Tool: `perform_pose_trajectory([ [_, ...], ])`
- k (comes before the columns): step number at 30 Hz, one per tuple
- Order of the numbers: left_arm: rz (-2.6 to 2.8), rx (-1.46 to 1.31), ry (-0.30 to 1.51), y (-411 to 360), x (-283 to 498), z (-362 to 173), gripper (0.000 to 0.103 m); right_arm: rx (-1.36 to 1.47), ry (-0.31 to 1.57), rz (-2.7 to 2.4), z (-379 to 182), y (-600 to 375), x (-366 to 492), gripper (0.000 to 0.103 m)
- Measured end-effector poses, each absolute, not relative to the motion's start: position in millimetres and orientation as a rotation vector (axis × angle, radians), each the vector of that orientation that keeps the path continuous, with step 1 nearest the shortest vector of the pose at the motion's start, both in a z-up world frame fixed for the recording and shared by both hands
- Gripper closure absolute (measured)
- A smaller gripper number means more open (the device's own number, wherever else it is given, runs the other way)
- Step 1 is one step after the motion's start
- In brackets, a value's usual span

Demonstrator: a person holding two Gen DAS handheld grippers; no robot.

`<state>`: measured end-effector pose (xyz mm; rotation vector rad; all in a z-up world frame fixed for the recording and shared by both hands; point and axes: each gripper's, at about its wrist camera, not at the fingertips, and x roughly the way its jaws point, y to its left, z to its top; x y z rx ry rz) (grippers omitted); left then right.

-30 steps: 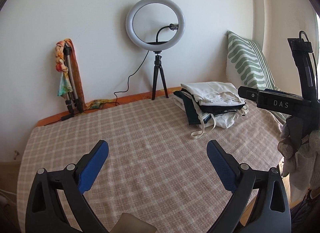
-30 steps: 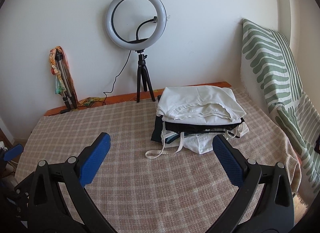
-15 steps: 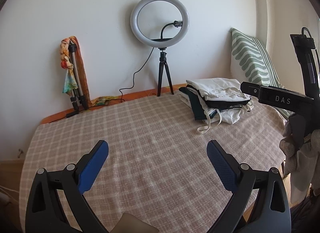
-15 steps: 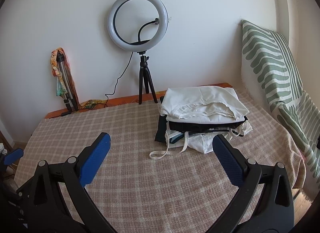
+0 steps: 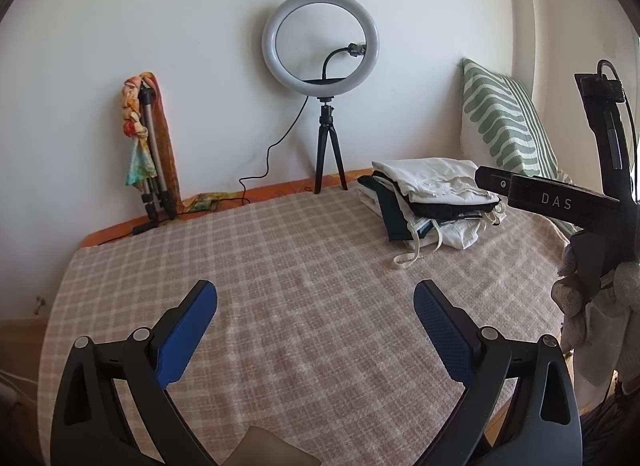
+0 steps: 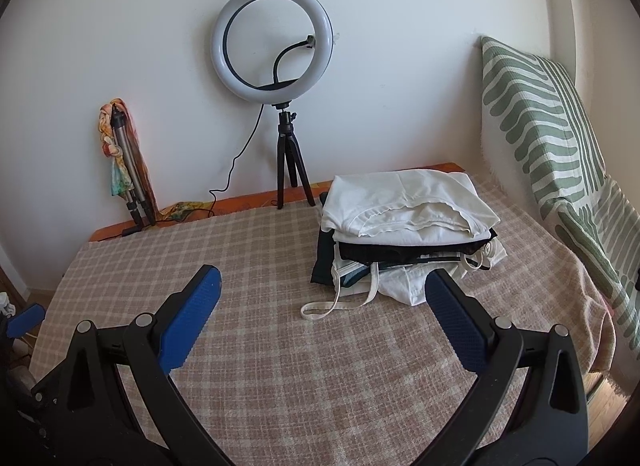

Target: Fold small clothes

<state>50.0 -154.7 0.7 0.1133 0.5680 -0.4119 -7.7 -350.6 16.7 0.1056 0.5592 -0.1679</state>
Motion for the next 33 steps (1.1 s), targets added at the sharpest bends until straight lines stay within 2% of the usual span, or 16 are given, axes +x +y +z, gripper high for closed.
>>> perform_pose_trajectory([
  [33, -0.382, 0.137, 0.577, -150.2, 49.2, -4.1, 0.004, 0.080, 0.576, -0.130, 8.9, -336.0, 1.0, 0.000],
])
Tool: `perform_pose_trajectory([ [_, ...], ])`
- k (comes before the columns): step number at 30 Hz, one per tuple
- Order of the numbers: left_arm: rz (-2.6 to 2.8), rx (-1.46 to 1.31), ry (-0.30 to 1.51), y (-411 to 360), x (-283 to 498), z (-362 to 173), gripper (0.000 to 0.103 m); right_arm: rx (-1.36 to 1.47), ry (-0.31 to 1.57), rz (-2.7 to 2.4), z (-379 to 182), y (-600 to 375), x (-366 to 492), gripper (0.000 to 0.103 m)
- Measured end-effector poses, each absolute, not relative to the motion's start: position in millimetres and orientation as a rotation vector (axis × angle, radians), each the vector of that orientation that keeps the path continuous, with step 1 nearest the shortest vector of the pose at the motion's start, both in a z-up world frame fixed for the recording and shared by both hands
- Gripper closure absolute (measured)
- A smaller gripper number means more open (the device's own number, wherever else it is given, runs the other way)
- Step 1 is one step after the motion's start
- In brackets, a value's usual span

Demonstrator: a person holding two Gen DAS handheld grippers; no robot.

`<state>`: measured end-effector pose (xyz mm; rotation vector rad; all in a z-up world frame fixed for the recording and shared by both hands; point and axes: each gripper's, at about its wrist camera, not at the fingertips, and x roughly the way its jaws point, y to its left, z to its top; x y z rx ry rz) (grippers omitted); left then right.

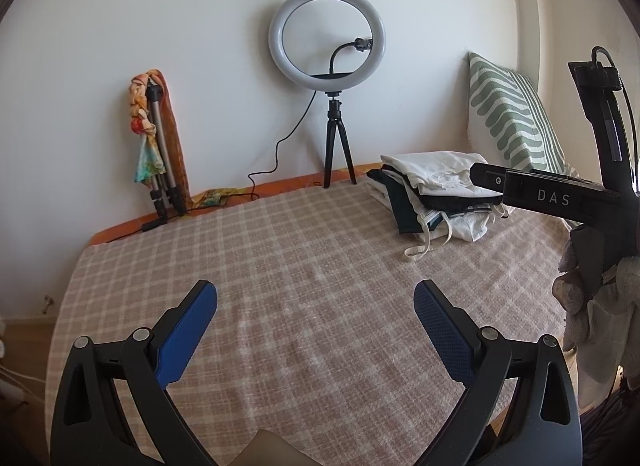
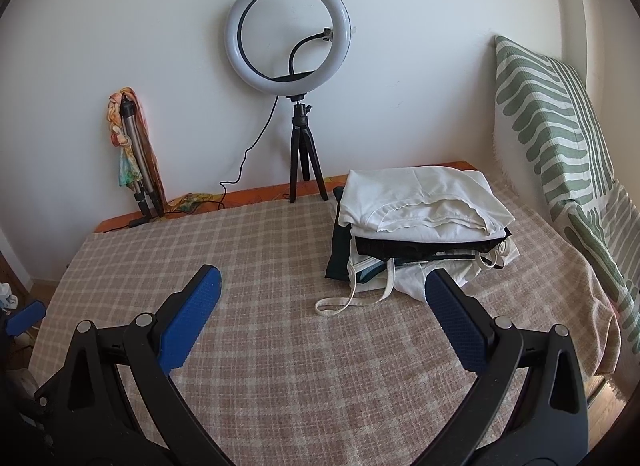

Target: Fold small clothes

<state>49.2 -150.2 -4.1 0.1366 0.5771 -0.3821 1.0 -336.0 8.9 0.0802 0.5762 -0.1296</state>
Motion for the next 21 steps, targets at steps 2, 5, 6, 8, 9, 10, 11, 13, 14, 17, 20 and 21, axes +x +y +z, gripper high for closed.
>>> perform_pose_trajectory([
  [2, -0.376, 0.138, 0.577, -148.6, 49.2, -4.5, 0.004, 0.076, 0.579, -0.126, 7.7, -334.7, 1.4, 0.000],
  [5, -0.362, 0.140, 0.575, -145.2, 49.5, -4.8, 0.004, 0.075, 0.581, -0.120, 7.6, -333.5, 2.5, 0.000],
  [6, -0.358, 0.138, 0.574, -143.5, 49.5, -4.8, 0.004, 0.076, 0.581, -0.119, 7.6, -333.1, 2.4, 0.000],
  [8, -0.352, 0.138, 0.570, -140.8, 48.8, -4.6, 0.004, 0.079, 0.582, -0.114, 7.6, -331.9, 2.9, 0.000],
  [9, -0.347, 0.139, 0.568, -139.0, 48.6, -4.6, 0.004, 0.080, 0.583, -0.111, 7.5, -331.1, 3.5, 0.000],
  [10, -0.345, 0.137, 0.567, -137.6, 48.1, -4.5, 0.004, 0.081, 0.585, -0.107, 7.3, -330.2, 4.1, 0.000],
  [11, -0.346, 0.136, 0.569, -136.3, 48.2, -4.4, 0.004, 0.081, 0.586, -0.104, 7.0, -329.3, 4.6, 0.000],
  [13, -0.341, 0.131, 0.569, -133.2, 47.6, -4.2, 0.004, 0.074, 0.587, -0.099, 6.5, -326.4, 5.8, 0.000],
  [14, -0.342, 0.127, 0.570, -131.8, 47.6, -3.9, 0.004, 0.070, 0.587, -0.097, 6.1, -324.8, 6.1, 0.000],
  [17, -0.335, 0.130, 0.560, -129.3, 45.6, -2.9, 0.004, 0.066, 0.591, -0.089, 4.6, -321.1, 6.8, 0.000],
  [20, -0.337, 0.133, 0.557, -126.9, 44.0, -2.5, 0.004, 0.059, 0.597, -0.084, 2.7, -316.8, 7.9, 0.000],
  [21, -0.337, 0.133, 0.558, -125.8, 43.6, -2.5, 0.004, 0.058, 0.599, -0.082, 2.0, -315.3, 8.6, 0.000],
])
